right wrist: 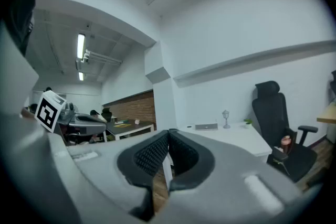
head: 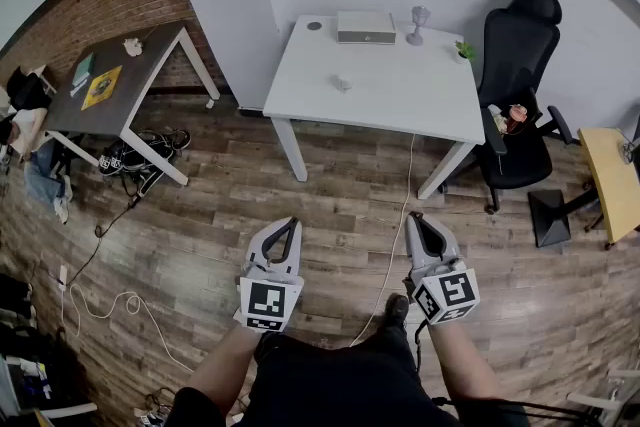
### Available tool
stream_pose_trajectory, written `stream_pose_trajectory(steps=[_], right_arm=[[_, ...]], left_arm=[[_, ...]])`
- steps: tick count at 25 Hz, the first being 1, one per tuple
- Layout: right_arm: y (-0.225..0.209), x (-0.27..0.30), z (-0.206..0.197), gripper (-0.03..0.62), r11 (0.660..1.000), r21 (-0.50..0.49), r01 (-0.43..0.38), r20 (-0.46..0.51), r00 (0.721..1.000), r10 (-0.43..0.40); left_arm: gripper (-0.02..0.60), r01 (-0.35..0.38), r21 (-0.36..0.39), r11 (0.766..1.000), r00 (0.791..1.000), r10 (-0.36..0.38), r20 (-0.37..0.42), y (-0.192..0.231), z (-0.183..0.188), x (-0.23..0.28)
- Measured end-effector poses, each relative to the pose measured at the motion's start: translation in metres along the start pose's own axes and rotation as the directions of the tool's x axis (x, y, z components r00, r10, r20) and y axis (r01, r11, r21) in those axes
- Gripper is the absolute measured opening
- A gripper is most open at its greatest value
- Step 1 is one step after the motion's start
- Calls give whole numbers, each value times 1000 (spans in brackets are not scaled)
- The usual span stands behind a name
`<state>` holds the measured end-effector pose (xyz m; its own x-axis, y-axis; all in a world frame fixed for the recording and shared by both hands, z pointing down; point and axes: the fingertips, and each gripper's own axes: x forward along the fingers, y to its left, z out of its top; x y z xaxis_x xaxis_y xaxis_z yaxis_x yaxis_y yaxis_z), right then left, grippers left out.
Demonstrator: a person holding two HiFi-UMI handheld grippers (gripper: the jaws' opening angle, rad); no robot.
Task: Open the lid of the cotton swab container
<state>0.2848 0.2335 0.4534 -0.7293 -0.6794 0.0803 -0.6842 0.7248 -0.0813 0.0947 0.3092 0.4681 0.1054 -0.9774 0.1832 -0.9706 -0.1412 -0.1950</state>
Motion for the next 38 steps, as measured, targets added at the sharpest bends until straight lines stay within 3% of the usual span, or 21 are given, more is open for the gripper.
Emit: stream_pose_trajectory(steps=[5, 9, 16, 20, 25, 28, 29, 31, 32, 38], right_arm=[[123, 10, 12, 0, 982, 0, 191, 46, 981, -191], [208, -5, 43, 0, 963, -6, 270, 81, 960, -269], [247, -19, 31, 0, 942, 18, 335, 53, 941, -335], [263, -8, 38, 0, 938, 33, 346, 83, 934, -347], [267, 11, 44, 89, 941, 47, 334, 92, 937, -337], [250, 27, 39, 98, 942, 56, 330, 88, 938, -334], [242, 35, 35, 101, 942, 65, 329, 88, 939, -334], [223, 53, 27, 103, 944, 87, 318, 91, 941, -325], [213, 63, 23, 104, 946, 98, 309, 91, 944, -318], [136, 136, 18, 103, 955, 138, 264, 79, 958, -276]], left_arm=[[0, 87, 97, 991, 995, -91, 30, 107, -42, -114], [0, 135, 68, 988, 988, -139, 61, 165, -51, -161], [0, 163, 69, 984, 979, -171, 115, 188, -37, -181], [0, 162, 77, 984, 976, -171, 134, 211, -35, -188], [0, 143, 24, 989, 977, -145, 157, 236, -32, -172], [4, 149, -19, 989, 974, -143, 177, 241, -28, -147], [22, 153, -34, 988, 973, -145, 180, 241, -27, -136], [135, 169, -63, 984, 973, -156, 170, 240, -30, -110], [154, 178, -75, 981, 974, -165, 157, 238, -32, -95], [163, 159, -81, 984, 985, -153, 73, 237, -28, 9]])
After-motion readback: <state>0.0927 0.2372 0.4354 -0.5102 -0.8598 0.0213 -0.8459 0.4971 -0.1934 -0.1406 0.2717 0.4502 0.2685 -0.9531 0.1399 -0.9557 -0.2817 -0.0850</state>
